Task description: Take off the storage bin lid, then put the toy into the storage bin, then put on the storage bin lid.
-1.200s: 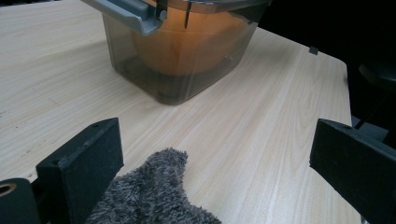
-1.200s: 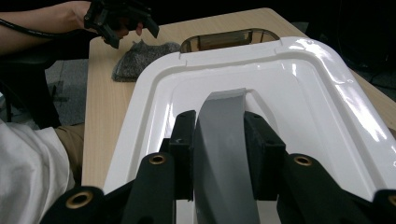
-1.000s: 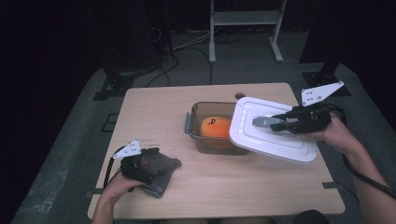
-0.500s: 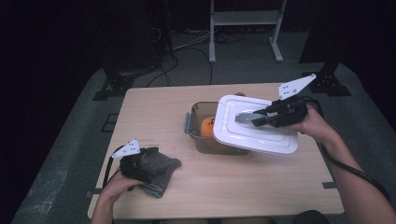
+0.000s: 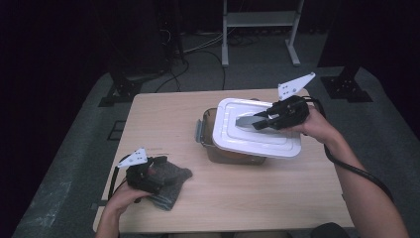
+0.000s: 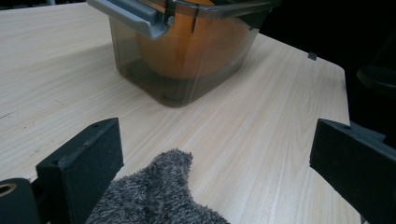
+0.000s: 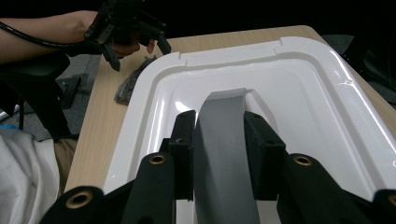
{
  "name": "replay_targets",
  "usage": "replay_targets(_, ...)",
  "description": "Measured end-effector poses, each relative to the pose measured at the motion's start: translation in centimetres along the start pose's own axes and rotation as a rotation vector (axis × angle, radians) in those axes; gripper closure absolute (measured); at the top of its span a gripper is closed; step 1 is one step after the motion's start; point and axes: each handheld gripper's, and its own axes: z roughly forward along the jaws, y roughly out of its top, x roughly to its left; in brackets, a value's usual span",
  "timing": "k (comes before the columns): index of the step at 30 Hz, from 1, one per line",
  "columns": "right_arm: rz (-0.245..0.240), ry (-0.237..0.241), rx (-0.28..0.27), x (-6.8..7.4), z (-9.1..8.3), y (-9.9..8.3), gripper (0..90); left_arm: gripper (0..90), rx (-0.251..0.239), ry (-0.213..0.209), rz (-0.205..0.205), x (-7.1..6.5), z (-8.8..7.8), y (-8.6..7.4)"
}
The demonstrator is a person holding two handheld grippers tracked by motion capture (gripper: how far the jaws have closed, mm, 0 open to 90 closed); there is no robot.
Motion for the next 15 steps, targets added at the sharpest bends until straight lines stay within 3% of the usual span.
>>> replay_targets(15, -0.014, 0.036, 0.027, -1.4, 2.2, 1.1, 66.2, 1.9, 0.009, 0.001, 0.005, -0.1, -0.1, -0.1)
